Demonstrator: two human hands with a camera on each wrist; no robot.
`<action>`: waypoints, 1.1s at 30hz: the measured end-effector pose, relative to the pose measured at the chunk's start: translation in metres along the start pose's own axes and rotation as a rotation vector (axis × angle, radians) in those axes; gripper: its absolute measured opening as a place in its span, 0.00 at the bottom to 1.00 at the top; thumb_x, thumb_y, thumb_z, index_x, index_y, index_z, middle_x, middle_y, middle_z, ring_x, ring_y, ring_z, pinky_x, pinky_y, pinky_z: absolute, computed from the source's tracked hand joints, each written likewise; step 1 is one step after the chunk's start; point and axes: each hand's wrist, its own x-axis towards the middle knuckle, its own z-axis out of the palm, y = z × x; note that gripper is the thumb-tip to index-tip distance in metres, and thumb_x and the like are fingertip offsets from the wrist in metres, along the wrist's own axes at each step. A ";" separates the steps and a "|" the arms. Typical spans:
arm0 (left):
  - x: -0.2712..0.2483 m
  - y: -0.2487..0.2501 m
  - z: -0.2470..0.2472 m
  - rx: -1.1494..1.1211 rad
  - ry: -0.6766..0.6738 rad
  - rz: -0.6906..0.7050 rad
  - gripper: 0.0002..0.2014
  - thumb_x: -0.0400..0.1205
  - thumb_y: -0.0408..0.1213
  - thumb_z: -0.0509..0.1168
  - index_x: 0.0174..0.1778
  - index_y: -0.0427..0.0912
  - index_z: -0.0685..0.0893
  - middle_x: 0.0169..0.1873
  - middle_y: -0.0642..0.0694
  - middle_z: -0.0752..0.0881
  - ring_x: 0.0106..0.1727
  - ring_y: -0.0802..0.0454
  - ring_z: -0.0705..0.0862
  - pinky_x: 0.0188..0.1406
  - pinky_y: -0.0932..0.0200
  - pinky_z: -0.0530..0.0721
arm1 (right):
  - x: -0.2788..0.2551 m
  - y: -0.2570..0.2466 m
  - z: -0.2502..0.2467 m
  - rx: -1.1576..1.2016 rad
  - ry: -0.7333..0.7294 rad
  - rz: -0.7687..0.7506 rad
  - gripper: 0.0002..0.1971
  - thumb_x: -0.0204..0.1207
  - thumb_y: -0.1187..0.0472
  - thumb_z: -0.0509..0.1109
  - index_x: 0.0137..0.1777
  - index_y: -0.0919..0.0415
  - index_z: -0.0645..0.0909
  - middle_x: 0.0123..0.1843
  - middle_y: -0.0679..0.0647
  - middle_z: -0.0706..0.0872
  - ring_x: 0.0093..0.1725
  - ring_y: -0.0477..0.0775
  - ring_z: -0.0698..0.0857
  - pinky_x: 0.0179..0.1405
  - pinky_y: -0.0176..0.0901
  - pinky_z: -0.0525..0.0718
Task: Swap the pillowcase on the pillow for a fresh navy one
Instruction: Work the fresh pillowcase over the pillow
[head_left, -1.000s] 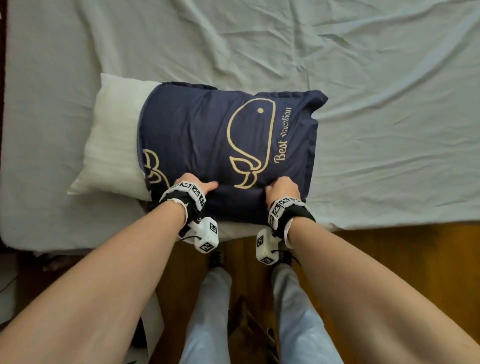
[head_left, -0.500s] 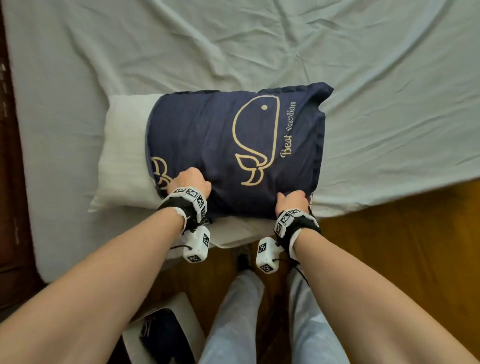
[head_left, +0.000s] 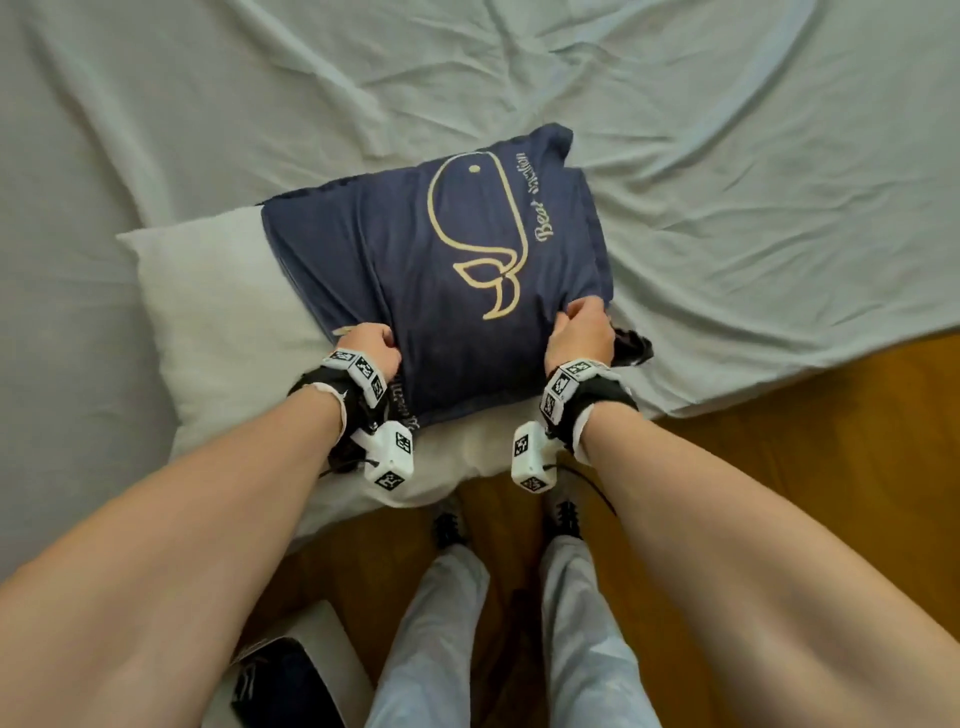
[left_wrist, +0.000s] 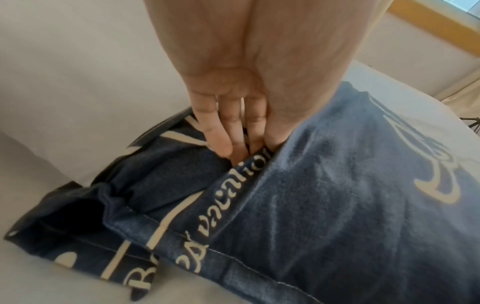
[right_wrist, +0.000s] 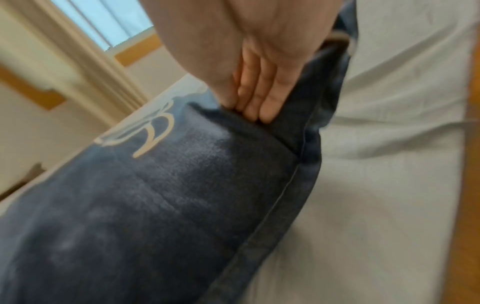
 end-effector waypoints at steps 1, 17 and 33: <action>0.001 0.003 0.000 0.010 -0.020 -0.009 0.05 0.81 0.32 0.63 0.44 0.43 0.84 0.58 0.32 0.86 0.64 0.34 0.81 0.61 0.53 0.76 | 0.000 0.003 0.002 -0.092 -0.071 -0.008 0.06 0.85 0.59 0.63 0.57 0.58 0.77 0.58 0.58 0.84 0.57 0.60 0.82 0.52 0.43 0.72; 0.003 -0.050 -0.013 -0.344 0.425 -0.567 0.35 0.72 0.35 0.73 0.71 0.34 0.63 0.71 0.33 0.72 0.71 0.33 0.72 0.73 0.45 0.71 | -0.038 -0.014 0.044 -0.389 -0.359 -0.035 0.34 0.72 0.31 0.66 0.62 0.61 0.74 0.58 0.58 0.85 0.60 0.64 0.84 0.51 0.53 0.79; 0.032 -0.156 -0.045 -0.362 0.263 -0.342 0.16 0.82 0.45 0.63 0.57 0.38 0.85 0.56 0.31 0.85 0.59 0.31 0.82 0.57 0.49 0.77 | -0.075 -0.012 0.097 -0.485 -0.254 -0.341 0.19 0.80 0.36 0.62 0.45 0.52 0.80 0.38 0.51 0.91 0.46 0.60 0.88 0.46 0.48 0.82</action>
